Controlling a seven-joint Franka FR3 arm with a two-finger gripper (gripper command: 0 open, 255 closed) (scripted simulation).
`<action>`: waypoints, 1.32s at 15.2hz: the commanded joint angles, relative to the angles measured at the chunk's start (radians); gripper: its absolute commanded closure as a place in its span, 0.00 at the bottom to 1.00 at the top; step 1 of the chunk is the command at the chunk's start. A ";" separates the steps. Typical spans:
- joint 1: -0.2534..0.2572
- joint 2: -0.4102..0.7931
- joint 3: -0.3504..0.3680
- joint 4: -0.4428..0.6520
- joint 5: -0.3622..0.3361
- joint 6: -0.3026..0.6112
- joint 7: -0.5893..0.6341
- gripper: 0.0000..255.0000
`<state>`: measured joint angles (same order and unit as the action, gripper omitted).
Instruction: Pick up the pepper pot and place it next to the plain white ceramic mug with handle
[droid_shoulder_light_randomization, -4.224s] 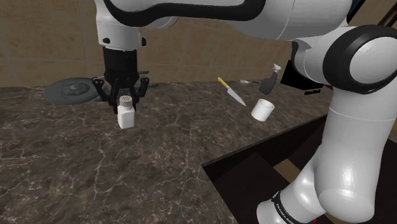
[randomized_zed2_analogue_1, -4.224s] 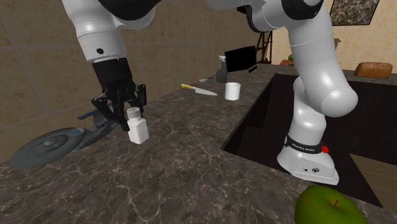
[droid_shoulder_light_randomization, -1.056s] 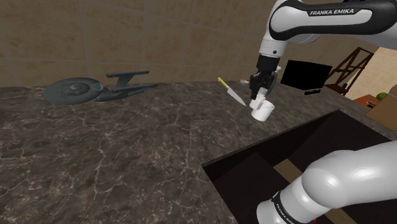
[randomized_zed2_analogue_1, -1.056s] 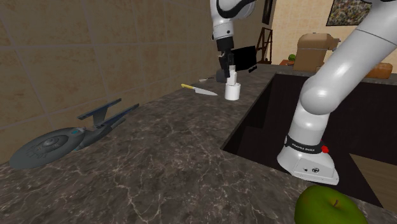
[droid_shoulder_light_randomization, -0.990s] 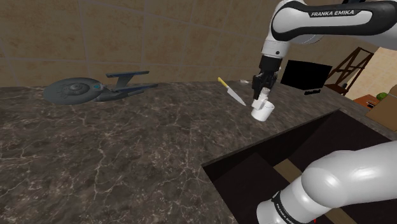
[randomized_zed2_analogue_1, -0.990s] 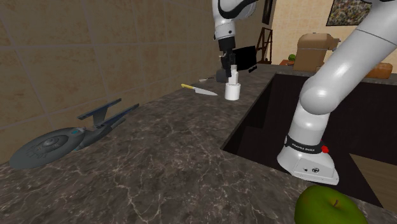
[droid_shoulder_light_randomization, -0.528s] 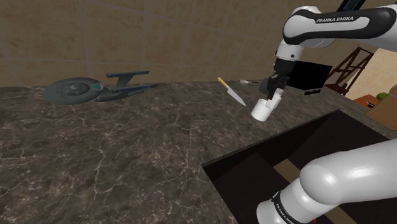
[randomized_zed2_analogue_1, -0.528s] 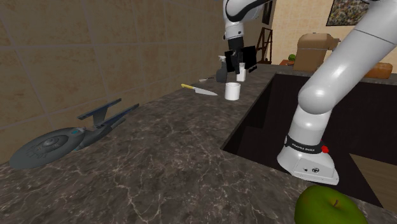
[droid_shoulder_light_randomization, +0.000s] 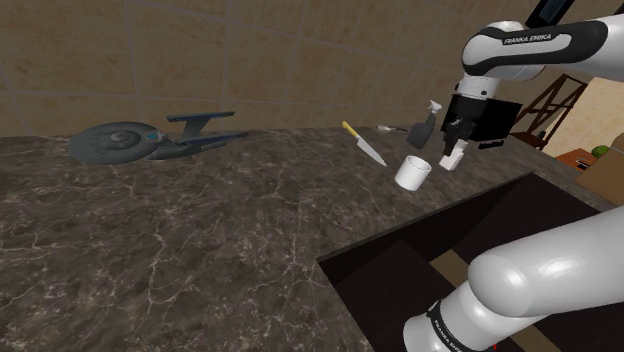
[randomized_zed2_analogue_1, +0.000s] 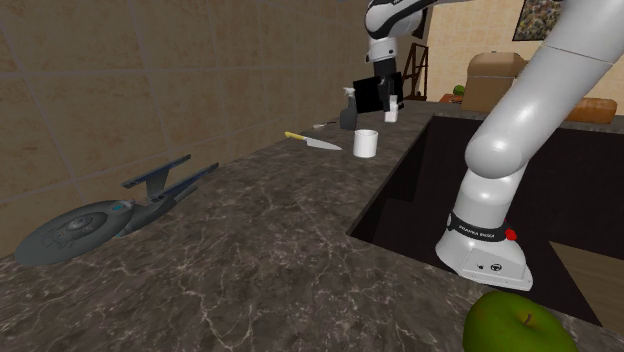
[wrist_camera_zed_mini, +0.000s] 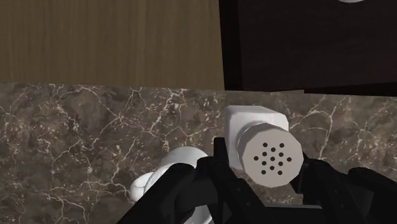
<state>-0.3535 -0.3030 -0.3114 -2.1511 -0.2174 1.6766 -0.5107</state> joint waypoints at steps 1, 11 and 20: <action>-0.017 0.024 -0.031 0.019 -0.011 0.012 -0.046 1.00; -0.020 0.051 -0.045 -0.091 -0.014 0.148 -0.035 1.00; -0.022 0.096 -0.058 -0.172 -0.014 0.274 -0.028 1.00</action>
<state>-0.3766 -0.2122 -0.3687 -2.3127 -0.2320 1.9340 -0.5409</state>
